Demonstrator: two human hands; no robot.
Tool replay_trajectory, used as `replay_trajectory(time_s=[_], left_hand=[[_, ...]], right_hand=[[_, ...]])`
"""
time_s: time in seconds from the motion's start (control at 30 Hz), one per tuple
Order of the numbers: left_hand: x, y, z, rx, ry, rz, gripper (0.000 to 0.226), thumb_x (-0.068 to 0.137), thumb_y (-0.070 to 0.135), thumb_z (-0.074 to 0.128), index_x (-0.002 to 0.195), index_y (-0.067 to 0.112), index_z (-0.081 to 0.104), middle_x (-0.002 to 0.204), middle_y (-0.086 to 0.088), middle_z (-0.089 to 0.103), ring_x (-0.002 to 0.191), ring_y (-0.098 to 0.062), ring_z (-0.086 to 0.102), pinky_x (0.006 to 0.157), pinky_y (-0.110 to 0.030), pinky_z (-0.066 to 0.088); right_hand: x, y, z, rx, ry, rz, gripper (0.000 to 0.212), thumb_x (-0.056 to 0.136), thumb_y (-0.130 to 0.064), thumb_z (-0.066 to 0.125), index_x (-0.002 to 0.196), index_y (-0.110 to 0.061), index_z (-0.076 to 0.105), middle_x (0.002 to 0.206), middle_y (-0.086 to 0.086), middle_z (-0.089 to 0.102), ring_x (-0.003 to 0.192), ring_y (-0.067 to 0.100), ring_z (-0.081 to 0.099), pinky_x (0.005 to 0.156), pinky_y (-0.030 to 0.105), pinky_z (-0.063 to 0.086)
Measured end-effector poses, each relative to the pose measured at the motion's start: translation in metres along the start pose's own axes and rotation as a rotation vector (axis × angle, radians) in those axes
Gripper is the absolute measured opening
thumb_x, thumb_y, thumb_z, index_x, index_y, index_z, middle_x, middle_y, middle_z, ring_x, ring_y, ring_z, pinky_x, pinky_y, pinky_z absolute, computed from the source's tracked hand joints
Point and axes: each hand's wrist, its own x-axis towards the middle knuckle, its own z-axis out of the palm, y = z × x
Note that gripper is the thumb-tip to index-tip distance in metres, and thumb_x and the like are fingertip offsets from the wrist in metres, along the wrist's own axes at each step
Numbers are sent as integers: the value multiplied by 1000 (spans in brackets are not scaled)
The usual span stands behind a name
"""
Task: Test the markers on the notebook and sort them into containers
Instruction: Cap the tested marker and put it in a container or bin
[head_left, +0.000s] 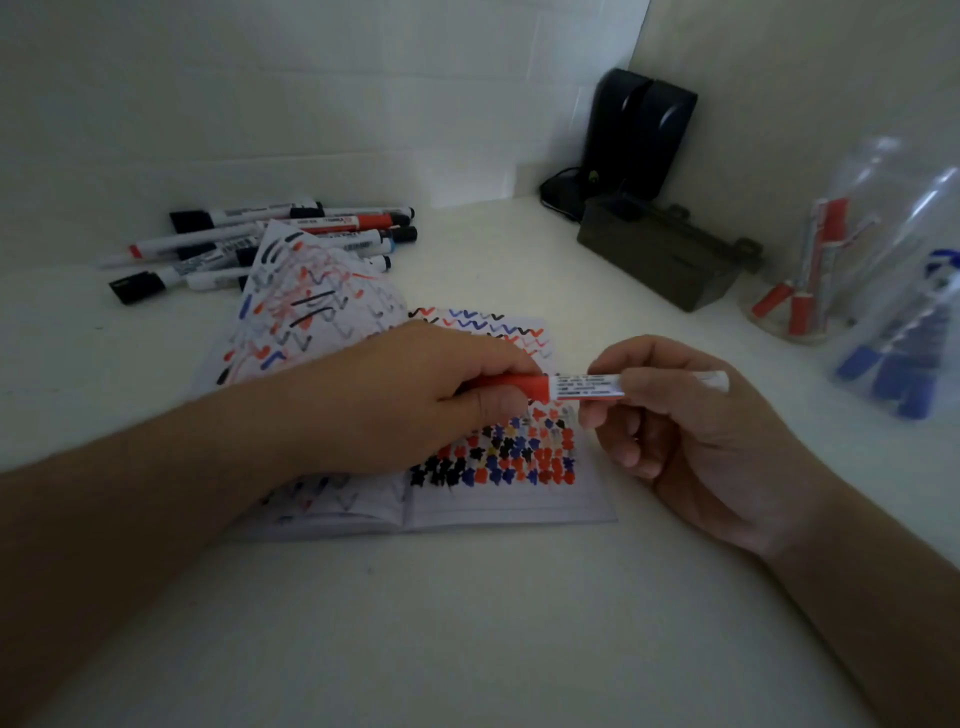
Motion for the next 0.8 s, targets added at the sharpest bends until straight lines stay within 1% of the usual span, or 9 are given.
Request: replay_trajectory(time_s=[0.07,0.13,0.2,0.27,0.33,0.43,0.5,0.67,0.8], left_hand=[[0,2,0,-66,43,6,38,97,55,39,120,38,64,89,14,66,77,-7,62,71,-23,50],[-1,3,0,-139,93,7,31,99,51,42,117,40,64,91,16,65,76,-7,62,69,-19,50],[-2,3,-1,-186,122,-3,34,94,55,41,116,43,64,86,16,65,70,-6,60,64,-18,49],[-2,4,-2,-183,125,3,36,93,56,39,116,43,63,83,19,64,67,-1,57,62,-13,46],[-2,5,0,-88,162,58,30,97,54,41,117,39,59,82,17,59,75,1,55,67,-10,43],[-1,10,8,52,221,103,21,98,47,40,117,38,46,79,17,53,79,2,53,65,-12,42],[0,14,13,52,236,107,17,100,44,43,116,38,39,77,14,53,79,1,55,64,-14,44],[0,20,16,-25,258,140,13,102,32,52,108,31,40,73,14,51,73,1,55,63,-12,45],[3,20,20,-39,245,95,13,102,29,53,104,32,40,68,12,51,69,3,55,61,-13,44]], right_hand=[[-2,-1,2,-13,8,-15,8,87,-13,72,95,-13,76,84,17,73,54,19,52,43,21,36],[-4,-2,5,1,30,-10,16,82,-13,74,97,-14,79,87,18,74,55,19,53,43,21,39],[-4,-3,6,-3,45,0,25,76,-16,76,100,-16,81,90,18,75,56,18,54,44,22,40],[-4,-4,7,-3,44,7,28,74,-18,76,102,-15,81,91,17,75,57,18,54,46,23,40],[-4,-6,7,2,57,14,29,75,-22,75,102,-14,81,90,15,76,57,19,54,49,25,38],[-4,-6,5,9,47,7,32,75,-27,74,102,-13,80,88,13,76,57,19,55,51,26,39],[-4,-5,4,-1,15,-6,35,76,-32,76,105,-13,79,89,12,76,59,19,57,53,26,41],[-3,-2,2,21,1,-8,26,84,-28,68,98,-9,79,83,11,73,60,16,54,53,23,43],[1,0,1,-13,-17,-19,23,83,-27,71,95,-8,78,87,15,73,63,17,54,54,24,41]])
